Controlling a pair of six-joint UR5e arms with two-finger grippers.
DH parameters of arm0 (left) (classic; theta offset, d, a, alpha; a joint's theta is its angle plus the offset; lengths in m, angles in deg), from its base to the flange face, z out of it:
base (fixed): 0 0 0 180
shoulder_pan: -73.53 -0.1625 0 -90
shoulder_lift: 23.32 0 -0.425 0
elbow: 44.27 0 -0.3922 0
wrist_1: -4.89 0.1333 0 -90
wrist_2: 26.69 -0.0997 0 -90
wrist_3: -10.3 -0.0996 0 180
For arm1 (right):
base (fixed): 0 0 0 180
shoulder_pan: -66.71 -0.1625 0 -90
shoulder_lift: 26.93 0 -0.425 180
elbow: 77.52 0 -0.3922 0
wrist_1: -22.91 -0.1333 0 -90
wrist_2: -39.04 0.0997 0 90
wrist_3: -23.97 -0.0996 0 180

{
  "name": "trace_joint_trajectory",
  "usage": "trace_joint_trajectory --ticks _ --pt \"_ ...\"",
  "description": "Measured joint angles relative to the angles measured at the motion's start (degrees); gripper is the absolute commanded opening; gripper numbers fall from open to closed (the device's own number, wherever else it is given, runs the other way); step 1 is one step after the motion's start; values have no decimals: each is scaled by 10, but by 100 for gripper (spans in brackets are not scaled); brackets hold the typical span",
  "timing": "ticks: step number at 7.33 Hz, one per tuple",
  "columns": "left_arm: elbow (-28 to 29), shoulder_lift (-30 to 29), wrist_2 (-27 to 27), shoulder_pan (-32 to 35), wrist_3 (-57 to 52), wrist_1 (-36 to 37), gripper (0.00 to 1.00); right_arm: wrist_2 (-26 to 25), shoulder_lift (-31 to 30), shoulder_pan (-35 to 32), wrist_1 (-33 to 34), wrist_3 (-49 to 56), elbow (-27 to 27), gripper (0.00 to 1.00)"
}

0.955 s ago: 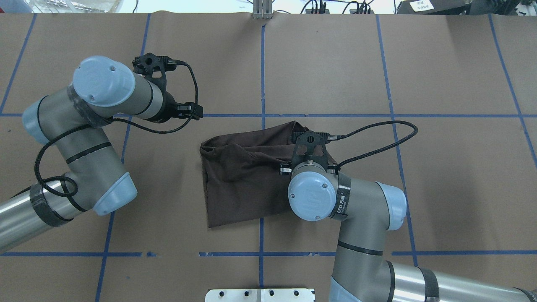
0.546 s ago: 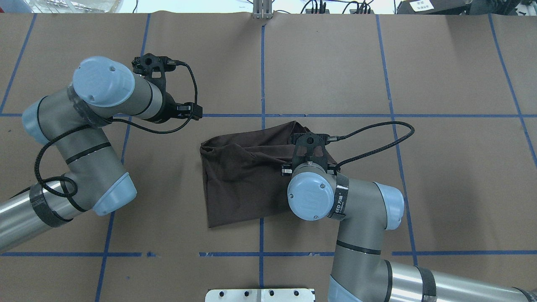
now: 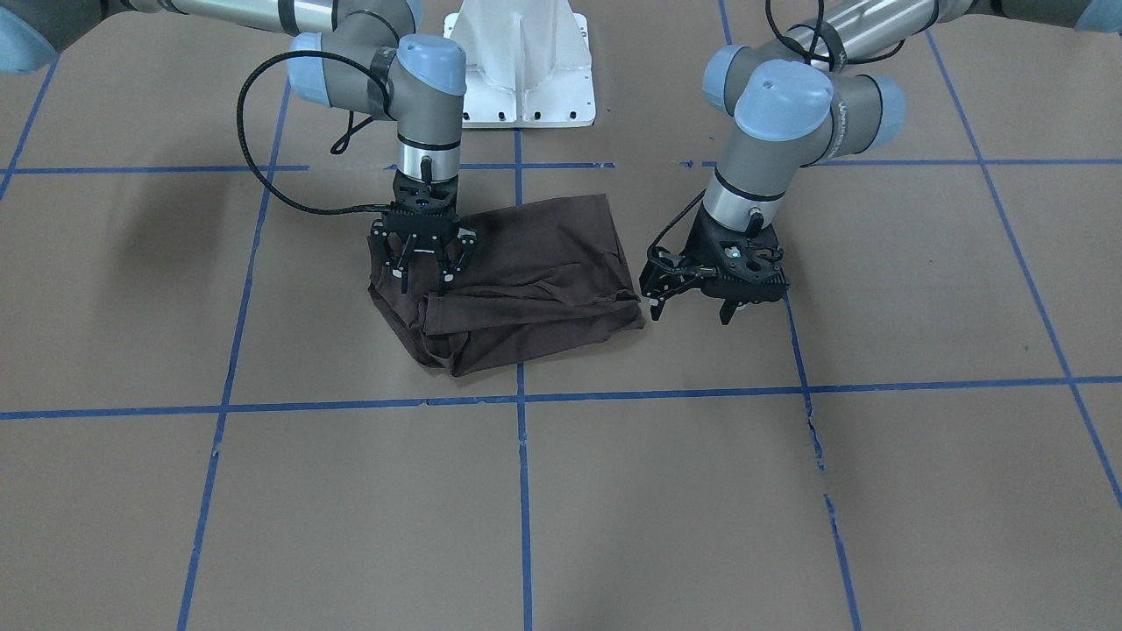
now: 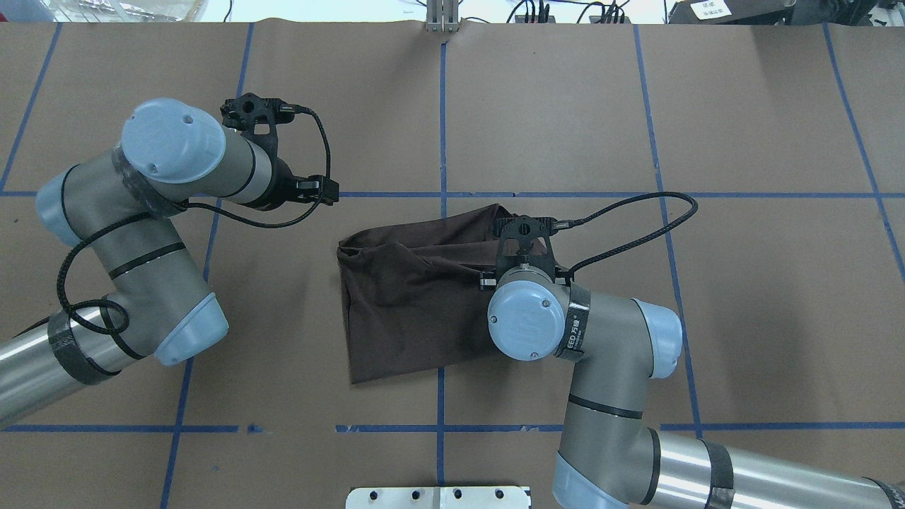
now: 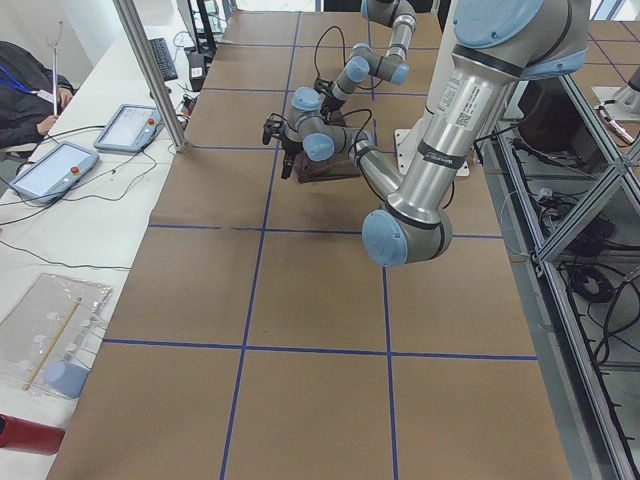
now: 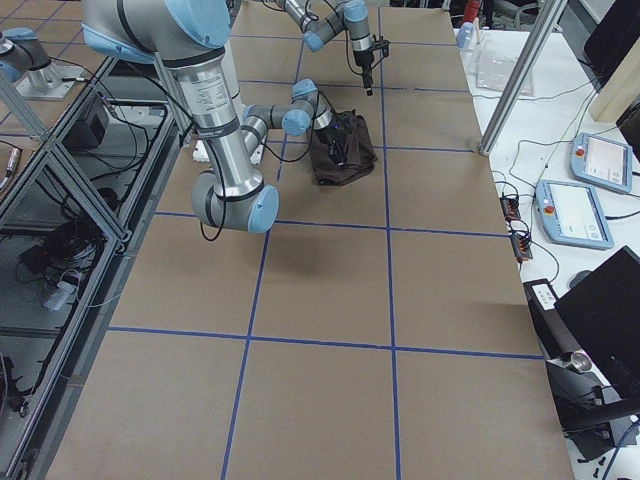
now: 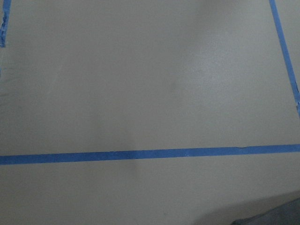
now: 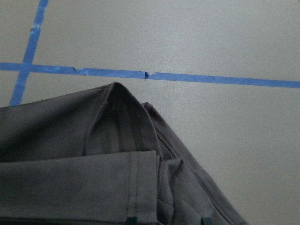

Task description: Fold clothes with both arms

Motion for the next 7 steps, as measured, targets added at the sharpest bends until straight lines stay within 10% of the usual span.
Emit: trace_joint_trajectory --ticks 7 --pt "-2 2 0 0 4 0 100 18 12 20 1 -12 3 54"
